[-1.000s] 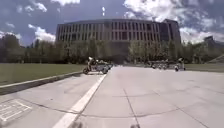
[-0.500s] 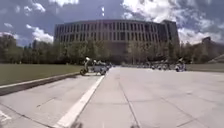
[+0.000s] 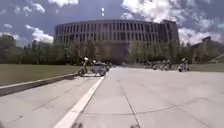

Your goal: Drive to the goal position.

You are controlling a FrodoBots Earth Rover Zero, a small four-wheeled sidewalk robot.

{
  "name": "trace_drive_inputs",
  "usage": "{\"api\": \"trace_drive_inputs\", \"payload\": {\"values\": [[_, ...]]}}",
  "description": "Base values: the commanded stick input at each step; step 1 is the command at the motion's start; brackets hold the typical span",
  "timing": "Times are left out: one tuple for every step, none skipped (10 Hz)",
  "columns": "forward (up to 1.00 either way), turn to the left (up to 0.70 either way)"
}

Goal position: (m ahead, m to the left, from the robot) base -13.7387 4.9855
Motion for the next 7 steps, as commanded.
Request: {"api": "trace_drive_inputs", "payload": {"values": [[0.7,0.0],[0.7,0.0],[0.7,0.0],[0.7,0.0],[0.7,0.0],[0.7,0.0],[0.7,0.0]]}}
